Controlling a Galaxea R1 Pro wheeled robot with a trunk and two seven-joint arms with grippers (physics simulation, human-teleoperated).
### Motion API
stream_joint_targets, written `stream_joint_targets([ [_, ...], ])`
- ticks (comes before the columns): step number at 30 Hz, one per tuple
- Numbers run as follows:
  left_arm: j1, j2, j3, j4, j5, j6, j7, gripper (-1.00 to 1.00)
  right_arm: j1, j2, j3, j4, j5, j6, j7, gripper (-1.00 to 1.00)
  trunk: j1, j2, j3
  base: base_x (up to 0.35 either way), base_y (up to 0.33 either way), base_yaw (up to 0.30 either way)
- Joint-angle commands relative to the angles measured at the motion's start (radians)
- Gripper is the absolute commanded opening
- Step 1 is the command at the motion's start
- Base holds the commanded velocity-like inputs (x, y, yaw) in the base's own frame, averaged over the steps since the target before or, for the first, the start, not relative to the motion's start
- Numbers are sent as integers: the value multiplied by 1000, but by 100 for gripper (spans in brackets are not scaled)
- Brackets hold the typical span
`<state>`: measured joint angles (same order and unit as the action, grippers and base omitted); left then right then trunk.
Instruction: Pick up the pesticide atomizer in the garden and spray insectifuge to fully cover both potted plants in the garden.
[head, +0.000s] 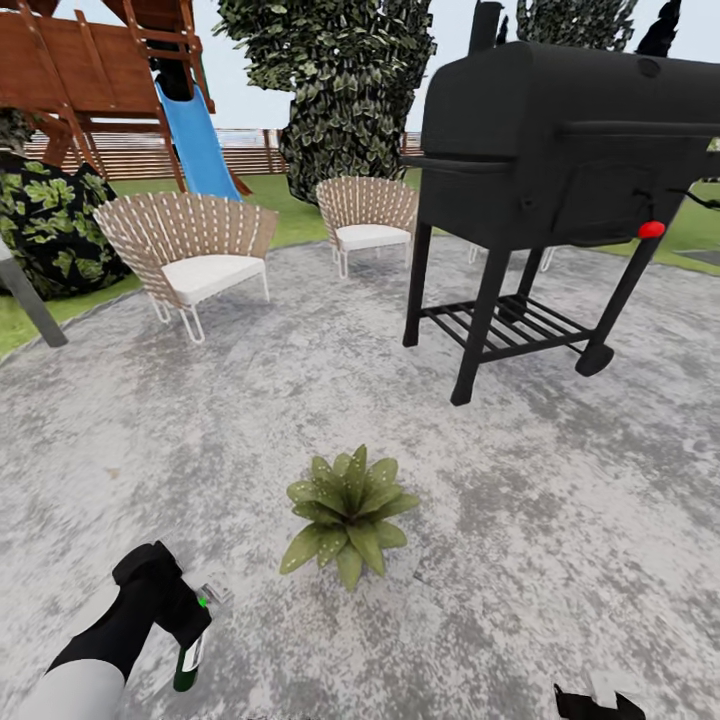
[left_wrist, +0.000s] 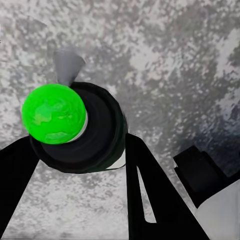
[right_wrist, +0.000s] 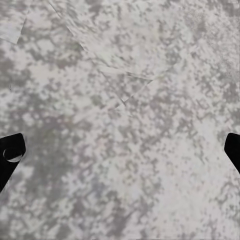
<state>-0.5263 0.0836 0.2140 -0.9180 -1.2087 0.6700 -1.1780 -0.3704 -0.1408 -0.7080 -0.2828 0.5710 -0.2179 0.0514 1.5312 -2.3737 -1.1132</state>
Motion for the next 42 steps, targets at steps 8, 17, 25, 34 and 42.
stream_joint_targets([
  [8,0,-5,4,-1,-5,8,-9,-100,-1,0,-8,1,6,-5,5,100,0,0,-1,138,-86,214],
  [17,-1,-32,3,-2,-6,8,-7,-100,-1,-1,-8,1,5,-5,5,100,0,0,-1,142,-219,9],
  [25,-1,-32,4,-2,-6,8,6,-100,-1,0,-8,1,5,-5,5,100,0,0,-1,-79,-267,154],
  [34,-1,-32,41,-3,-6,8,7,-100,-1,-7,-8,1,6,-5,5,100,0,0,-1,-46,-167,104],
  [42,-3,-41,42,-4,-6,9,4,-100,-1,-3,-10,-1,4,-4,7,100,0,0,-1,0,-66,1],
])
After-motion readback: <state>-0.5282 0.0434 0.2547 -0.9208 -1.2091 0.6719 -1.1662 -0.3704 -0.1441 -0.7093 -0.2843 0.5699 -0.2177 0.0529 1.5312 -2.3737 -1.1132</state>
